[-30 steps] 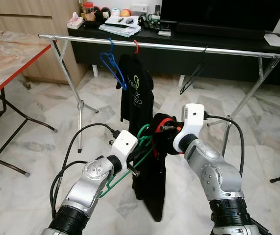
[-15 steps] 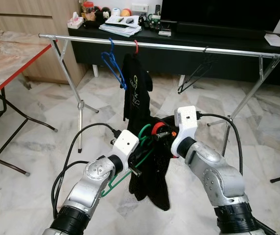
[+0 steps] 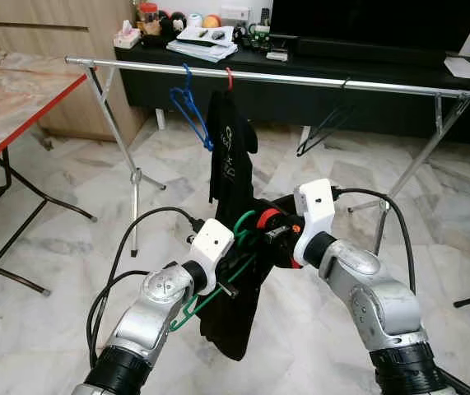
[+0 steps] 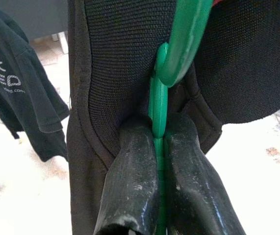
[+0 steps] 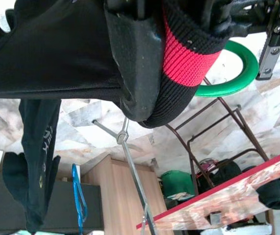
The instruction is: Hang hanger
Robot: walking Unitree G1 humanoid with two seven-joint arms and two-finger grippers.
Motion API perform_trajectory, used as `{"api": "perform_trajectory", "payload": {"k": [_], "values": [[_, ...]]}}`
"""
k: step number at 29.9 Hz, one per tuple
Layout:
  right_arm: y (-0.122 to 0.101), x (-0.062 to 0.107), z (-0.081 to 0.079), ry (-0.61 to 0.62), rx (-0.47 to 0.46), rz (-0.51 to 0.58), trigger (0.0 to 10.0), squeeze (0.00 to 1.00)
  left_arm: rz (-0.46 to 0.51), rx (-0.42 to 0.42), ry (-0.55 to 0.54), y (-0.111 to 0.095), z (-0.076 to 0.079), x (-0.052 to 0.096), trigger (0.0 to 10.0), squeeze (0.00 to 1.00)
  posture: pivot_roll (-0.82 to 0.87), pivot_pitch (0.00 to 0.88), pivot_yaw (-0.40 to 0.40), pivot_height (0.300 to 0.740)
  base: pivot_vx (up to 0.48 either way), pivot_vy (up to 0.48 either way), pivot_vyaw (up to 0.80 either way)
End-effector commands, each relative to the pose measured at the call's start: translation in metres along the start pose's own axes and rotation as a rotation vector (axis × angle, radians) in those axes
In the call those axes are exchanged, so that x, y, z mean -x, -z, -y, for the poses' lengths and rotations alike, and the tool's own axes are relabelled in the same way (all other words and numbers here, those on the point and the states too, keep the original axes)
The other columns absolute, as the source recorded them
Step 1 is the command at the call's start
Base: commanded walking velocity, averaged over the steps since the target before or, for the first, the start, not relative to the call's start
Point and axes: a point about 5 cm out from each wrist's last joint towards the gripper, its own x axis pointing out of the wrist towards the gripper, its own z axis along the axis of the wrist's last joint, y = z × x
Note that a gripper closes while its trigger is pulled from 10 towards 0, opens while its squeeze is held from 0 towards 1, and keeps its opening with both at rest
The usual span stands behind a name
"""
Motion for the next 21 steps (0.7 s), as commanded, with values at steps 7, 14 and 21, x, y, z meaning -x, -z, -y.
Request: {"api": "perform_trajectory", "payload": {"k": [7, 14, 21], "values": [[-0.011, 0.001, -0.019, -0.138, 0.083, 0.046, 10.0, 0.0, 0.034, 0.007, 0.027, -0.005, 0.005, -0.001, 10.0, 0.0, -0.07, 0.119, -0.038, 0.74, 0.0, 0.0, 0.0], [-0.01, 0.007, -0.026, -0.215, 0.159, 0.043, 10.0, 0.0, 0.035, 0.008, 0.03, -0.006, 0.005, -0.001, 10.0, 0.0, -0.07, 0.119, -0.039, 0.74, 0.0, 0.0, 0.0], [-0.009, 0.007, -0.024, -0.207, 0.161, 0.041, 10.0, 1.0, 0.035, 0.009, 0.033, -0.005, 0.005, -0.001, 10.0, 0.0, -0.07, 0.119, -0.039, 0.74, 0.0, 0.0, 0.0]]}}
